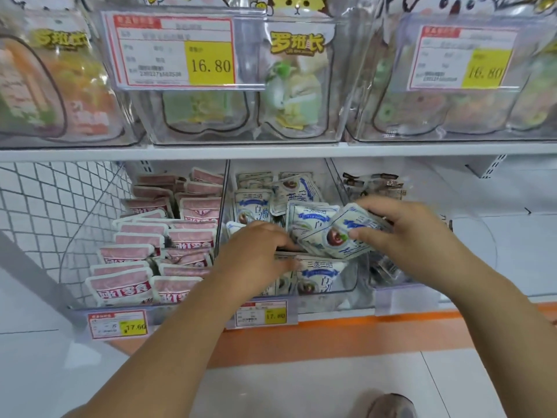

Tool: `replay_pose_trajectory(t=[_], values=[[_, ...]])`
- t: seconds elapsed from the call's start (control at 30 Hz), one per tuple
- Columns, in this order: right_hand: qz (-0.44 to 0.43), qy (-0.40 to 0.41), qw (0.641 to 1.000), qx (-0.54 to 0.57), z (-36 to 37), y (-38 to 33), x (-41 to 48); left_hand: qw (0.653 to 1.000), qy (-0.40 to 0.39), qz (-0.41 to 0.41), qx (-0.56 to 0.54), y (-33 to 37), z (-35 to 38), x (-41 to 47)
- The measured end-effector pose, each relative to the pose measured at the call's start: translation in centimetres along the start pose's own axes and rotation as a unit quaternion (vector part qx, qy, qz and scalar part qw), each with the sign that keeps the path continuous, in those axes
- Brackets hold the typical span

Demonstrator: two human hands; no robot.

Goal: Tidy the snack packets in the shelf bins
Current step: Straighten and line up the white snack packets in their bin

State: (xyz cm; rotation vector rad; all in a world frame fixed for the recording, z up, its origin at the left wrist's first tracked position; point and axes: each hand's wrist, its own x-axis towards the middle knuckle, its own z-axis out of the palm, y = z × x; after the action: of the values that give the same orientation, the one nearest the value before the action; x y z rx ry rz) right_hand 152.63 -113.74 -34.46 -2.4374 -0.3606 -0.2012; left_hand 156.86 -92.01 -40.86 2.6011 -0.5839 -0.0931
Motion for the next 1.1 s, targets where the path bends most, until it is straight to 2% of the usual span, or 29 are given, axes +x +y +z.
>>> replay_pose_trajectory(t=[0.2, 0.33, 0.5, 0.6, 0.73, 0.87, 1.0, 1.1], values=[[-0.012, 0.035, 0.996, 0.078, -1.8, -1.6, -1.0, 0.999, 0.039, 0.001, -0.026, 0.0, 0.2, 0.5], [-0.001, -0.052, 0.998, -0.042, -0.1, -0.8, -1.4, 0.997, 0.055, 0.001, -0.051, -0.3, 0.5, 0.6], [-0.035, -0.132, 0.968, -0.21, 4.1, 0.4, -0.6, 0.998, 0.023, 0.015, -0.058, -0.4, -0.1, 0.3], [-0.044, -0.134, 0.968, -0.207, 4.2, 0.4, -0.6, 0.999, 0.013, 0.026, -0.034, -0.6, -0.5, -0.3], [-0.007, -0.084, 0.985, -0.153, 3.2, 0.6, -1.6, 0.999, -0.014, 0.04, -0.034, -0.5, -1.0, -0.9], [-0.057, -0.071, 0.965, -0.247, 5.3, 1.0, -1.5, 0.997, -0.052, 0.048, 0.027, -0.7, -0.9, -1.2], [-0.064, -0.05, 0.951, -0.297, 6.4, 1.5, -0.8, 0.998, -0.029, 0.05, 0.033, -0.9, -0.4, -1.2], [-0.062, -0.101, 0.929, -0.351, 6.7, 1.2, -0.7, 0.998, -0.019, 0.047, 0.029, -1.0, -0.4, -1.4]])
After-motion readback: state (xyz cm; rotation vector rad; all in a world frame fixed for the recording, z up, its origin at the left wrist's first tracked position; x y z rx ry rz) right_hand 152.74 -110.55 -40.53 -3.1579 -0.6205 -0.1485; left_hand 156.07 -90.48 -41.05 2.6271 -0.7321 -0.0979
